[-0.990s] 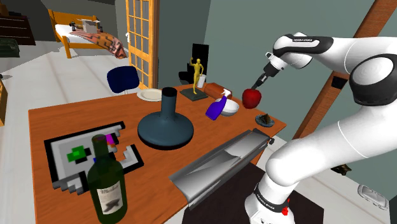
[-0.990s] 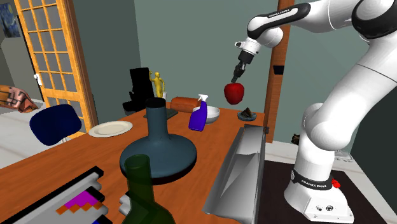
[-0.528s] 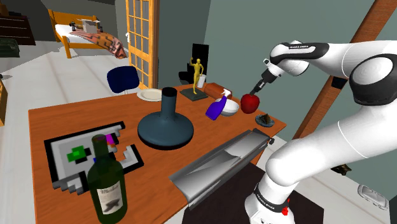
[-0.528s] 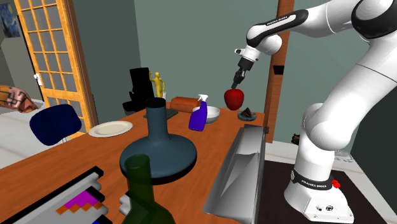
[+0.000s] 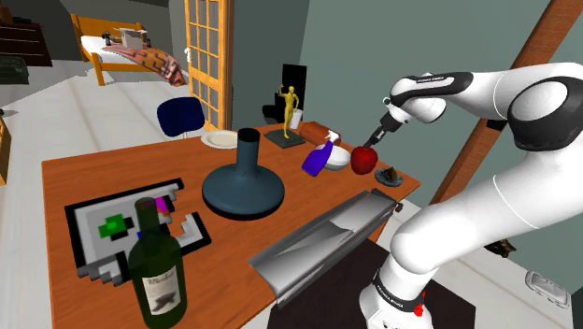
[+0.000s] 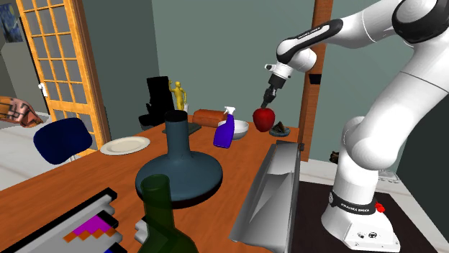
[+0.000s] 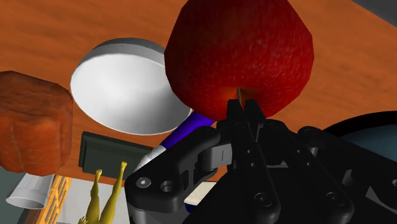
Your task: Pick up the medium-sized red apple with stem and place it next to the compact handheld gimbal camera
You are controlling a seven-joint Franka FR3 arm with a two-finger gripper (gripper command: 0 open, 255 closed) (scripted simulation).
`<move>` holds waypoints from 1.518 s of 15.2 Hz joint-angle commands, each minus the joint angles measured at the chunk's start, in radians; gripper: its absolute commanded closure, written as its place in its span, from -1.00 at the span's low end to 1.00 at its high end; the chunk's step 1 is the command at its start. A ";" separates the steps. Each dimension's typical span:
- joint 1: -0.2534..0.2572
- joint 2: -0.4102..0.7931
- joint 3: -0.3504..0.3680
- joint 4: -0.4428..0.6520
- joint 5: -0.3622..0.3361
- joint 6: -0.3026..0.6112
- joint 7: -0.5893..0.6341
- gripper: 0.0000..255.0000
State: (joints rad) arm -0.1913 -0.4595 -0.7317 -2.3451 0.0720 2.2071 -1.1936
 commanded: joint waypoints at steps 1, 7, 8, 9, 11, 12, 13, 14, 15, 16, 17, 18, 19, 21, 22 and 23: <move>0.003 0.006 -0.008 -0.022 0.004 0.027 -0.010 1.00; 0.021 0.037 -0.042 -0.076 0.028 0.107 -0.050 1.00; 0.025 0.043 -0.048 -0.084 0.033 0.120 -0.057 1.00; 0.030 0.049 -0.055 -0.092 0.039 0.133 -0.065 1.00; 0.040 0.063 -0.069 -0.107 0.051 0.159 -0.082 1.00; 0.045 0.070 -0.077 -0.115 0.058 0.173 -0.091 1.00; 0.051 0.078 -0.085 -0.122 0.065 0.186 -0.100 1.00; 0.058 0.086 -0.093 -0.129 0.073 0.199 -0.110 1.00; 0.064 0.094 -0.101 -0.135 0.082 0.212 -0.120 1.00; 0.066 0.096 -0.104 -0.137 0.084 0.216 -0.123 1.00; 0.066 0.096 -0.103 -0.137 0.084 0.216 -0.122 1.00; 0.066 0.096 -0.104 -0.137 0.084 0.216 -0.123 1.00; 0.066 0.096 -0.104 -0.137 0.084 0.216 -0.123 1.00; 0.066 0.096 -0.104 -0.137 0.084 0.216 -0.123 1.00; 0.066 0.096 -0.104 -0.137 0.084 0.216 -0.123 1.00; 0.066 0.096 -0.104 -0.137 0.084 0.216 -0.123 1.00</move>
State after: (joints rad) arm -0.1251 -0.3633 -0.8352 -2.4820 0.1563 2.4225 -1.3161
